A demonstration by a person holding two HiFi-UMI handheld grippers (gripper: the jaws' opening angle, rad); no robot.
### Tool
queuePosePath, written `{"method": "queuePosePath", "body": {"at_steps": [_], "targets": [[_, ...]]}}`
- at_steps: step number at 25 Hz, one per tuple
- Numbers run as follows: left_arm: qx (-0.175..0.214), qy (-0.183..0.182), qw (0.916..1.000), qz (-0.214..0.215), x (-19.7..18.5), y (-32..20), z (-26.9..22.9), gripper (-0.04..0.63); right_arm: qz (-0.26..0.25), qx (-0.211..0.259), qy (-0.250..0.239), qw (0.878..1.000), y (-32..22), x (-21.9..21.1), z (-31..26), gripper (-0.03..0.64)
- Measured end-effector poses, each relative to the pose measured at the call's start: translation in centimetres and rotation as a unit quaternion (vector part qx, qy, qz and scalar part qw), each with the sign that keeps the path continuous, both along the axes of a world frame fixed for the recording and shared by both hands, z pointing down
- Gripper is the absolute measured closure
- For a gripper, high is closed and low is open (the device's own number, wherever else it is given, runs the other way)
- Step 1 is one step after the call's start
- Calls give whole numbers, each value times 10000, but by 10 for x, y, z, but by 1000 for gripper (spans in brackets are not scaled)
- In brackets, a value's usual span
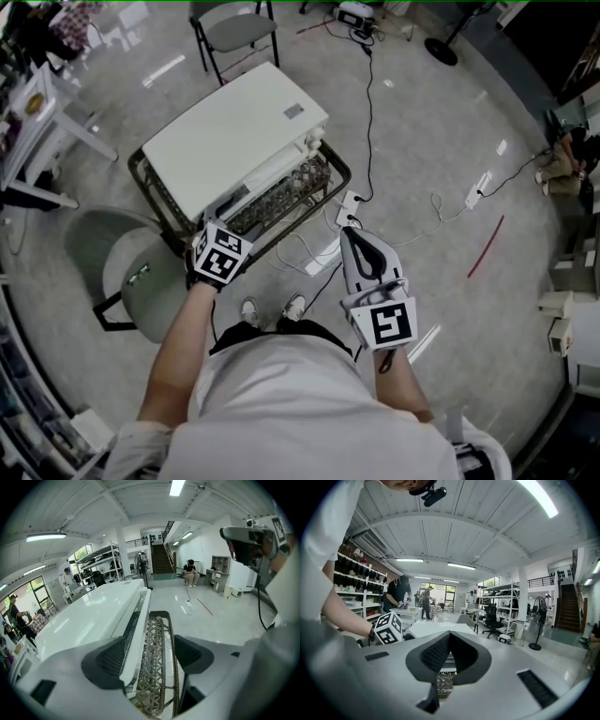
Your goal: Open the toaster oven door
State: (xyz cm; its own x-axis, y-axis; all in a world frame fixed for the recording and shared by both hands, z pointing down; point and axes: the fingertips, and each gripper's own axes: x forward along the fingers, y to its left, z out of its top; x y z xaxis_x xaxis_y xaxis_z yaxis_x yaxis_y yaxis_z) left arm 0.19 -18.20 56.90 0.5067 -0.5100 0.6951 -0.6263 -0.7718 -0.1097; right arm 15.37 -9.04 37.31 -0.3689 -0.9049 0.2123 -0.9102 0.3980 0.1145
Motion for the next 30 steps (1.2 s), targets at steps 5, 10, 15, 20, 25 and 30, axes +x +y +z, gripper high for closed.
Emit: {"method": "queuePosePath", "body": {"at_steps": [5, 10, 15, 20, 25, 30], "targets": [[-92, -209, 9997, 35, 0, 5, 3, 256, -125, 26, -52, 9999, -5, -2, -1, 594], [-185, -114, 9997, -52, 2, 4, 3, 256, -254, -20, -87, 9996, -8, -4, 2, 595], [-312, -31, 9994, -125, 6, 9, 5, 256, -336, -30, -95, 9994, -10, -3, 6, 595], [-380, 64, 9991, -191, 12, 16, 7, 256, -389, -59, -103, 9992, -7, -1, 10, 595], [-423, 90, 9987, -252, 18, 26, 9, 256, -481, -101, -139, 9987, -7, -4, 13, 595], [-595, 312, 9967, -465, 26, 35, 12, 256, -514, -115, -169, 9985, -10, -2, 16, 595]]}}
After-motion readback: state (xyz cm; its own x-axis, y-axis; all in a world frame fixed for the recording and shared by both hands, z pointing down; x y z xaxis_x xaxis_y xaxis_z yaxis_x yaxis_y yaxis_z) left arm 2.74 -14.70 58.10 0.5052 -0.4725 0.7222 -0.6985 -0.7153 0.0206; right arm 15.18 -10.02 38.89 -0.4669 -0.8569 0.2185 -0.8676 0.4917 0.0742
